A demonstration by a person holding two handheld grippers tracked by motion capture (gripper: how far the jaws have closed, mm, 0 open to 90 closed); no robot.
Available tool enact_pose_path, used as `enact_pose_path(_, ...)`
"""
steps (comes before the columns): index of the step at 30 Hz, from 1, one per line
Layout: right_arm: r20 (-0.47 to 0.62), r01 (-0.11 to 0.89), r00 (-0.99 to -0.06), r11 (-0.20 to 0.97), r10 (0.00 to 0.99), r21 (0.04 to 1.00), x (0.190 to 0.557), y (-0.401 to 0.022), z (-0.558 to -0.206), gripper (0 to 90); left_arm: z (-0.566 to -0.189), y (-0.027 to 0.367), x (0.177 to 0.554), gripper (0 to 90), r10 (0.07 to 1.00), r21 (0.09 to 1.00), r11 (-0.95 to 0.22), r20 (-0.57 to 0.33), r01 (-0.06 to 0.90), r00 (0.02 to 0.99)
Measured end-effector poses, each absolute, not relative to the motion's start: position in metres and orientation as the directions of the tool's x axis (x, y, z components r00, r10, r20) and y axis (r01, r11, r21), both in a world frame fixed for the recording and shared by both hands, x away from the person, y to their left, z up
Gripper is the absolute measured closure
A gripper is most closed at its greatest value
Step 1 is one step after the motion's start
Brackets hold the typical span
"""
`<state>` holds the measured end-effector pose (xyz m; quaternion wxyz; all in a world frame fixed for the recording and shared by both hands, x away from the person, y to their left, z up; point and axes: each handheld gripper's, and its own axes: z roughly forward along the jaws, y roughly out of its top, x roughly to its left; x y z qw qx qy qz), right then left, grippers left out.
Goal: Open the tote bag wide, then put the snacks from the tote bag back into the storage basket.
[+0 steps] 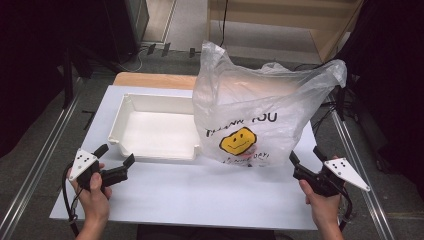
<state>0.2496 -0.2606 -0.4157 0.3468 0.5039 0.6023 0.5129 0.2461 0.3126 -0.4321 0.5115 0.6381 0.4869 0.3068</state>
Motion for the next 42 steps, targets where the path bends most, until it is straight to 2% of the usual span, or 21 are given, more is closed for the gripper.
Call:
enact_pose_path(4,0.138,0.258,-0.27,-0.067,0.953,0.964,0.257,-0.253,-0.406,19.9,-0.421,0.296,0.247,1.7,0.921,0.953,-0.04,-0.081,0.299,0.381)
enact_pose_path(11,0.097,0.244,-0.293,-0.024,0.951,0.97,0.269,-0.233,-0.391,19.3,-0.404,0.268,0.254,1.8,0.887,0.951,-0.071,-0.077,0.3,0.455)
enact_pose_path(19,0.149,0.231,-0.278,-0.084,0.949,0.969,0.287,-0.231,-0.375,19.3,-0.39,0.228,0.272,1.8,0.851,0.954,-0.119,-0.044,0.275,0.523)
enact_pose_path(27,0.174,0.254,-0.253,-0.108,0.952,0.961,0.294,-0.239,-0.375,19.0,-0.374,0.206,0.288,2.0,0.807,0.964,-0.096,-0.071,0.248,0.587)
enact_pose_path(31,0.212,0.281,-0.278,-0.132,0.937,0.951,0.297,-0.247,-0.378,22.0,-0.373,0.202,0.292,6.6,0.801,0.964,-0.076,-0.094,0.256,0.592)
enact_pose_path(35,0.228,0.294,-0.294,-0.139,0.928,0.946,0.298,-0.249,-0.38,34.2,-0.37,0.195,0.292,6.7,0.788,0.961,-0.077,-0.104,0.266,0.606)
enact_pose_path(36,0.226,0.295,-0.299,-0.135,0.927,0.946,0.298,-0.249,-0.38,40.0,-0.369,0.192,0.291,6.6,0.775,0.959,-0.065,-0.124,0.274,0.619)
enact_pose_path(38,0.28,0.34,-0.349,-0.157,0.894,0.927,0.303,-0.252,-0.383,48.4,-0.366,0.186,0.291,6.8,0.753,0.96,-0.065,-0.131,0.272,0.645)
enact_pose_path(39,0.292,0.351,-0.36,-0.162,0.886,0.922,0.304,-0.254,-0.385,53.7,-0.363,0.177,0.29,9.6,0.756,0.957,-0.091,-0.113,0.274,0.644)
enact_pose_path(40,0.292,0.351,-0.36,-0.162,0.886,0.922,0.304,-0.254,-0.385,53.7,-0.363,0.177,0.29,14.4,0.756,0.957,-0.091,-0.113,0.274,0.644)
enact_pose_path(41,0.295,0.356,-0.366,-0.161,0.883,0.921,0.305,-0.254,-0.386,58.5,-0.362,0.171,0.29,14.4,0.755,0.957,-0.107,-0.099,0.27,0.648)
enact_pose_path(42,0.286,0.37,-0.378,-0.14,0.88,0.919,0.305,-0.254,-0.389,68.8,-0.362,0.163,0.292,15.0,0.746,0.957,-0.126,-0.083,0.262,0.661)
